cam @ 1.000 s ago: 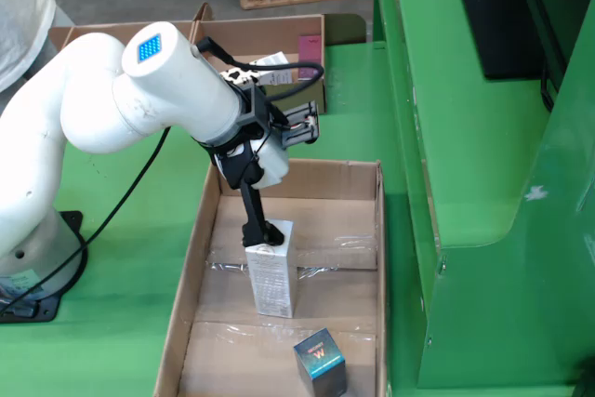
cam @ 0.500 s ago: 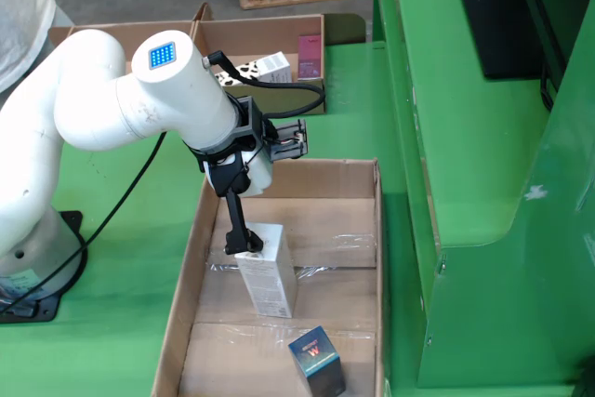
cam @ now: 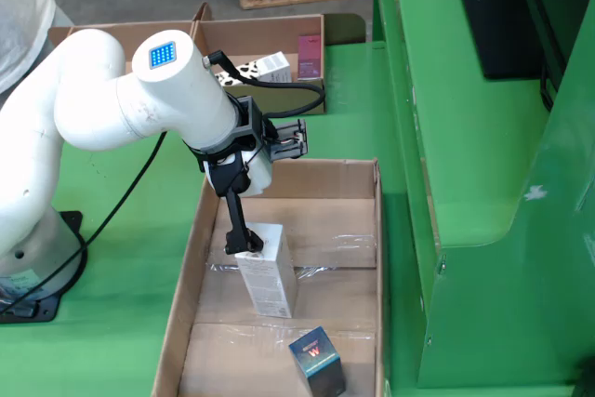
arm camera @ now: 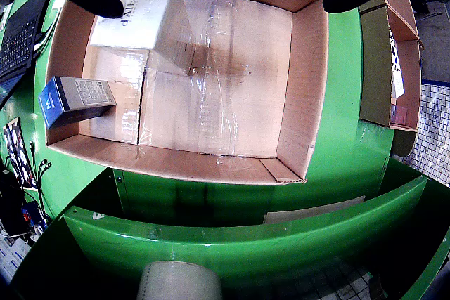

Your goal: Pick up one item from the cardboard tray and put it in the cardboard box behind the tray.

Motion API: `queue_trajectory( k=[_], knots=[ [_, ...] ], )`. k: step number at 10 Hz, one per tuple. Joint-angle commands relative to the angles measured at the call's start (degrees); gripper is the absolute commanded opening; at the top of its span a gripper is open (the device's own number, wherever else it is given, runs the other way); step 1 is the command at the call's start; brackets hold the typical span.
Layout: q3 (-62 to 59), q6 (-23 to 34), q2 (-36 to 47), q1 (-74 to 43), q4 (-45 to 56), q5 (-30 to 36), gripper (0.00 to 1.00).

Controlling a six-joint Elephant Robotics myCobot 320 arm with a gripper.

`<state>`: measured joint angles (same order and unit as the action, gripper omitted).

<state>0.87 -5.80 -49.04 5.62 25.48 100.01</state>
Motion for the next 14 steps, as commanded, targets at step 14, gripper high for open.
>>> queue_trajectory(
  k=[14],
  knots=[
    [-0.87, 0.02, 10.78, 2.01, 7.60, -1.59, 1.00]
  ],
)
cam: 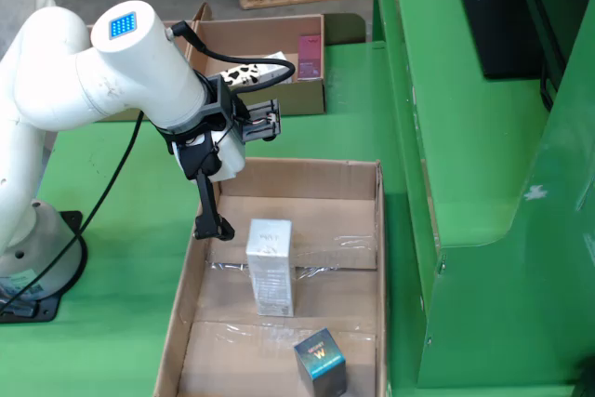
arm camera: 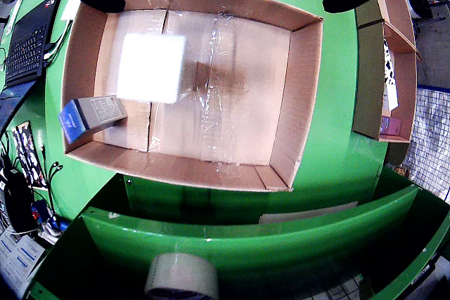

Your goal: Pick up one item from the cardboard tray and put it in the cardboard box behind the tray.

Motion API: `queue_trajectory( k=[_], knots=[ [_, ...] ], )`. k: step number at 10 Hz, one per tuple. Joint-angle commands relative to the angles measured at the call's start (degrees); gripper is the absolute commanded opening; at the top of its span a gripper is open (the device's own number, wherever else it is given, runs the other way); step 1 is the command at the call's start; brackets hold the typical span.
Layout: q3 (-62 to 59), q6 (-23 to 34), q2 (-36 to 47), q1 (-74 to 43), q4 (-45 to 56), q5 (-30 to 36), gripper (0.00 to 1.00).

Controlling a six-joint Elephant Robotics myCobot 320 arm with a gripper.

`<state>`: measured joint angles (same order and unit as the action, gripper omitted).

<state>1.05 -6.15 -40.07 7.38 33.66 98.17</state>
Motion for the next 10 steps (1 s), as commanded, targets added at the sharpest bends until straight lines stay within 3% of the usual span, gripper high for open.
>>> queue_trajectory(
  k=[1, 7, 10],
  knots=[
    [-1.05, 0.37, 1.81, 0.25, -0.58, 0.25, 1.00],
    [-1.05, 0.37, 1.81, 0.25, -0.58, 0.25, 1.00],
    [-1.05, 0.75, -0.92, -3.47, -9.25, 0.76, 1.00]
  ],
)
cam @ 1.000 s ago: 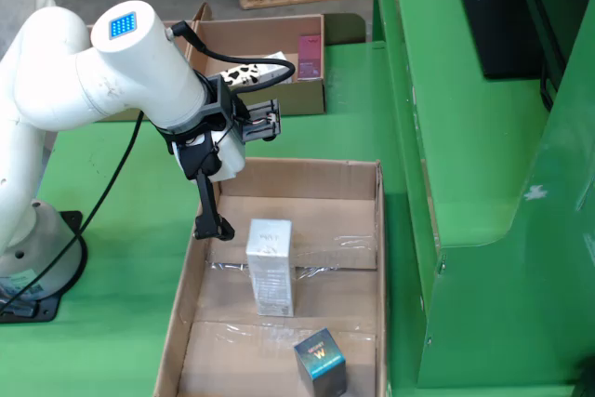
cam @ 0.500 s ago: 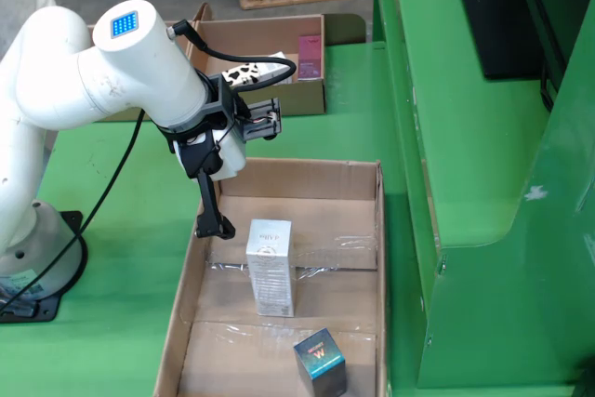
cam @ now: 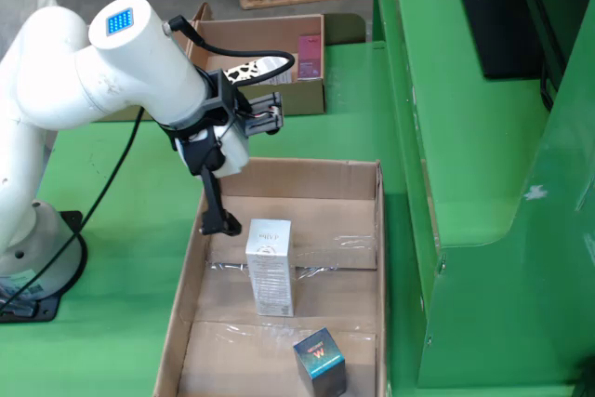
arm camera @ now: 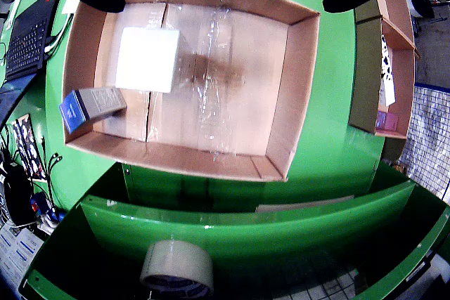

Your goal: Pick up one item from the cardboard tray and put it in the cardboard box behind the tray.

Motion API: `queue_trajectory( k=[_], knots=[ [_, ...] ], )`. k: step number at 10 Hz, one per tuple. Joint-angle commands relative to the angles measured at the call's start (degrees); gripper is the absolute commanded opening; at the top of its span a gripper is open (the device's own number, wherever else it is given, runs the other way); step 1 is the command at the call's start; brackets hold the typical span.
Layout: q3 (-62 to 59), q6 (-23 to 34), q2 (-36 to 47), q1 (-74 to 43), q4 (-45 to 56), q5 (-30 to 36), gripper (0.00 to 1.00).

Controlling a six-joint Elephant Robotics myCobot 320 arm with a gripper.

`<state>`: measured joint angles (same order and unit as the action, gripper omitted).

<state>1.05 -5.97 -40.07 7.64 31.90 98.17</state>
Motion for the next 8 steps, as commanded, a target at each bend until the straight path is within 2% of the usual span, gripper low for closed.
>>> queue_trajectory(
  k=[1, 2, 8],
  knots=[
    [-1.05, 0.57, -0.92, -3.73, -7.49, 0.76, 1.00],
    [-1.05, 0.99, -1.74, -5.33, -10.20, 1.12, 1.00],
    [-1.05, 0.99, -1.73, -5.33, -10.20, 1.12, 1.00]
  ],
)
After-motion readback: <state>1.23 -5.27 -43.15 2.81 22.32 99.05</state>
